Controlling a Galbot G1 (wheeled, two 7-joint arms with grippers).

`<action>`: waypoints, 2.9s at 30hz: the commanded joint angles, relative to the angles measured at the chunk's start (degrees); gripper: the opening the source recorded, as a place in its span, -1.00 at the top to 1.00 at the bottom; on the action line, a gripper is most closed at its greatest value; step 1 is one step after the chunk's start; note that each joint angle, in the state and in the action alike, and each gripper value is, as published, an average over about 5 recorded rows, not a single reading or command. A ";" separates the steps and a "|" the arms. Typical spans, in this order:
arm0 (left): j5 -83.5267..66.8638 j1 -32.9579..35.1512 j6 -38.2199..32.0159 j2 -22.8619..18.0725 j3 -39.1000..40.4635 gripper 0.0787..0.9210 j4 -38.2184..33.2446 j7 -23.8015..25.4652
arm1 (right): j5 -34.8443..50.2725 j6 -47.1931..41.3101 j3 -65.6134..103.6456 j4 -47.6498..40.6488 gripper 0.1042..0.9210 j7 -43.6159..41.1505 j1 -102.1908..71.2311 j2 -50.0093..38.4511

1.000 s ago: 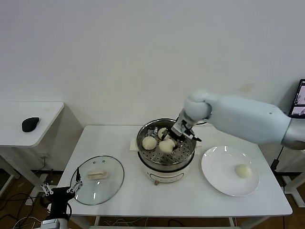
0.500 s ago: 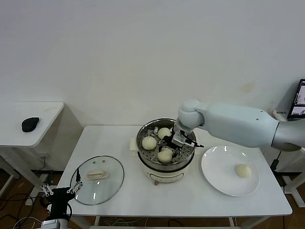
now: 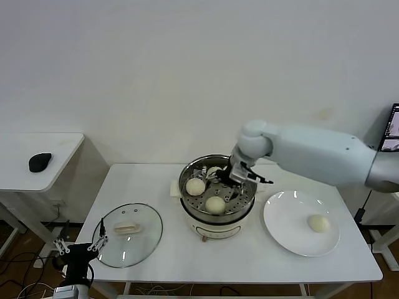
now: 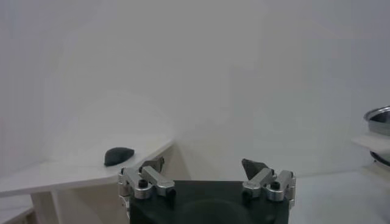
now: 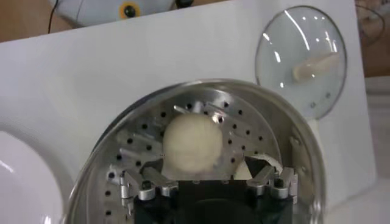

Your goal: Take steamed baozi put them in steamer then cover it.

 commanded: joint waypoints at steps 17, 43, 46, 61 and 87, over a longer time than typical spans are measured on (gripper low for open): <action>0.11 -0.20 -1.44 1.16 1.12 -0.77 1.78 0.04 | -5.34 -29.79 27.97 5.17 -0.76 -3.30 -25.76 -35.90; 1.07 0.82 -1.56 1.10 1.24 -0.77 2.10 0.28 | -19.87 -23.27 48.92 -13.73 -0.76 -1.94 -51.61 -23.96; 1.05 0.80 -1.55 1.15 1.19 -0.77 2.21 0.29 | -19.94 -23.19 49.26 -14.46 -0.76 -1.92 -52.14 -22.79; 1.01 0.28 -1.50 0.87 1.31 -0.77 2.69 0.30 | -21.91 -23.53 49.66 -17.79 -0.74 -0.84 -52.20 -18.69; 1.01 -0.16 -1.48 1.11 1.47 -0.77 2.78 0.24 | -7.96 -31.20 32.67 -5.53 -0.10 -2.47 -30.77 -28.27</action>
